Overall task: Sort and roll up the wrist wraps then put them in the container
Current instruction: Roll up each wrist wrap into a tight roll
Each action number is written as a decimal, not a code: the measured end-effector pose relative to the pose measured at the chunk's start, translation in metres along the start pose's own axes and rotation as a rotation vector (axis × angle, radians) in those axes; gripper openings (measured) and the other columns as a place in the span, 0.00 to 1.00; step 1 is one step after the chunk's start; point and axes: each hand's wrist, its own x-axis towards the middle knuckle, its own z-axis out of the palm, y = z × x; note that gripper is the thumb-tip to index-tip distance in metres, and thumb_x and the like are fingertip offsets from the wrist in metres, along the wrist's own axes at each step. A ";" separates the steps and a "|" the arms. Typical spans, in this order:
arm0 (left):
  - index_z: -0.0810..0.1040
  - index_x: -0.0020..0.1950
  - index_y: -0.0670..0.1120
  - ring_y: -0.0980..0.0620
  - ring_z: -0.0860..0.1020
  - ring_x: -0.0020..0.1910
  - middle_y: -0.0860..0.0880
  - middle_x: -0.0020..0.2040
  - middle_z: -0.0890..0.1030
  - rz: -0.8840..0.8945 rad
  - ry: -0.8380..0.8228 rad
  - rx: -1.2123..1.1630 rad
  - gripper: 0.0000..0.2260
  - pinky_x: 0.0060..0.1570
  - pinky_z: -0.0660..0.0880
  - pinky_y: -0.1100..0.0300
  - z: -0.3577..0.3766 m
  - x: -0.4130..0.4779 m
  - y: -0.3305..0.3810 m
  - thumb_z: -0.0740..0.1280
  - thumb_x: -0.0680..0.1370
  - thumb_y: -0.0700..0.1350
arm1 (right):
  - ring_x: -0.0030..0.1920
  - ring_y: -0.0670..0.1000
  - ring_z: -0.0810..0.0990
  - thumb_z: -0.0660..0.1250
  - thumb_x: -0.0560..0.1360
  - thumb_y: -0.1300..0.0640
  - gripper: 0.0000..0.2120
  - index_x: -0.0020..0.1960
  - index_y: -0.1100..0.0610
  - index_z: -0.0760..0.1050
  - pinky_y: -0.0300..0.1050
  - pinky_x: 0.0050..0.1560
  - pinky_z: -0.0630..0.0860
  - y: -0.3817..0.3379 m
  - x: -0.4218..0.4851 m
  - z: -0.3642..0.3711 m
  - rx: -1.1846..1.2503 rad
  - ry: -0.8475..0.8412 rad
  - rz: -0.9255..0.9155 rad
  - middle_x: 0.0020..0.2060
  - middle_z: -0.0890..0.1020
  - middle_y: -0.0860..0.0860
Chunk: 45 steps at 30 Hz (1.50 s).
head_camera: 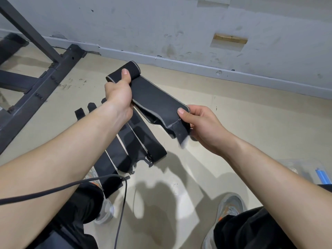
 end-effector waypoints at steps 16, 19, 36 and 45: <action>0.73 0.63 0.48 0.48 0.85 0.56 0.47 0.60 0.84 0.138 -0.316 0.027 0.13 0.58 0.82 0.44 0.016 -0.031 -0.009 0.71 0.81 0.46 | 0.54 0.48 0.78 0.78 0.72 0.44 0.28 0.66 0.50 0.70 0.44 0.52 0.72 0.017 0.007 -0.015 -0.519 0.057 0.362 0.57 0.79 0.48; 0.71 0.66 0.44 0.47 0.84 0.58 0.44 0.61 0.83 0.149 -0.423 0.089 0.14 0.59 0.81 0.44 0.020 -0.043 -0.017 0.69 0.82 0.43 | 0.58 0.46 0.77 0.80 0.68 0.40 0.40 0.74 0.47 0.66 0.39 0.44 0.69 0.008 0.006 -0.012 -0.318 0.111 0.177 0.64 0.74 0.45; 0.76 0.60 0.45 0.49 0.84 0.53 0.48 0.51 0.85 0.148 -0.745 0.239 0.17 0.56 0.80 0.51 0.021 -0.065 -0.053 0.74 0.74 0.43 | 0.50 0.52 0.85 0.63 0.84 0.46 0.13 0.59 0.56 0.73 0.39 0.40 0.80 -0.006 0.010 -0.014 -0.089 0.250 -0.074 0.52 0.84 0.52; 0.82 0.58 0.37 0.45 0.86 0.47 0.41 0.49 0.87 -0.124 -0.770 0.221 0.08 0.47 0.84 0.56 0.019 -0.079 -0.035 0.67 0.81 0.38 | 0.34 0.41 0.80 0.61 0.85 0.56 0.03 0.55 0.56 0.68 0.34 0.33 0.75 -0.007 0.008 -0.011 -0.037 0.240 -0.121 0.40 0.80 0.47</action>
